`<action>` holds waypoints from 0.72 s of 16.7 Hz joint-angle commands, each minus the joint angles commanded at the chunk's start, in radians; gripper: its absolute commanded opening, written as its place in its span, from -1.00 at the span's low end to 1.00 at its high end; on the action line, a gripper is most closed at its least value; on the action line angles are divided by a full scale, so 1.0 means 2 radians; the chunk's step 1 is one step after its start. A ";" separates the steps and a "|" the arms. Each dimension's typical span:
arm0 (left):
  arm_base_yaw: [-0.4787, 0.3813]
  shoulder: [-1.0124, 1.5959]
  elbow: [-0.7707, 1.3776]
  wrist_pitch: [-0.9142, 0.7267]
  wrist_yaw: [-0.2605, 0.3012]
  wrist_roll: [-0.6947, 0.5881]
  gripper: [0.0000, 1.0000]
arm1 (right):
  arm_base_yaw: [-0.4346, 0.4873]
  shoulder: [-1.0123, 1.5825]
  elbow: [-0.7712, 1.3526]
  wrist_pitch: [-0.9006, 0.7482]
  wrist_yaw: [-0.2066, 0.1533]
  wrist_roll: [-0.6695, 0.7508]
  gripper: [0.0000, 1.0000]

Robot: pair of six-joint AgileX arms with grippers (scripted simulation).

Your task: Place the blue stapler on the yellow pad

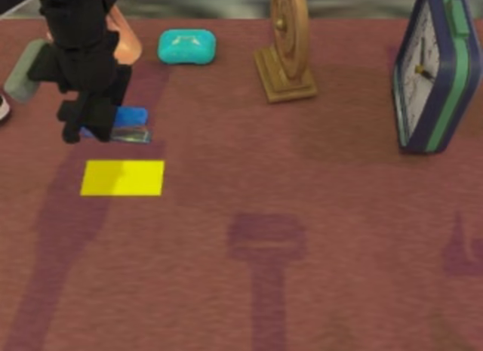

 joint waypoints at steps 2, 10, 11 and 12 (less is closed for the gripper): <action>0.019 0.010 0.020 -0.005 0.000 -0.030 -1.00 | 0.000 0.000 0.000 0.000 0.000 0.000 1.00; 0.023 0.013 0.008 0.014 0.000 -0.038 -1.00 | 0.000 0.000 0.000 0.000 0.000 0.000 1.00; 0.023 0.017 -0.005 0.030 0.000 -0.039 -1.00 | 0.000 0.000 0.000 0.000 0.000 0.000 1.00; 0.023 0.021 -0.020 0.049 0.000 -0.040 -1.00 | 0.000 0.000 0.000 0.000 0.000 0.000 1.00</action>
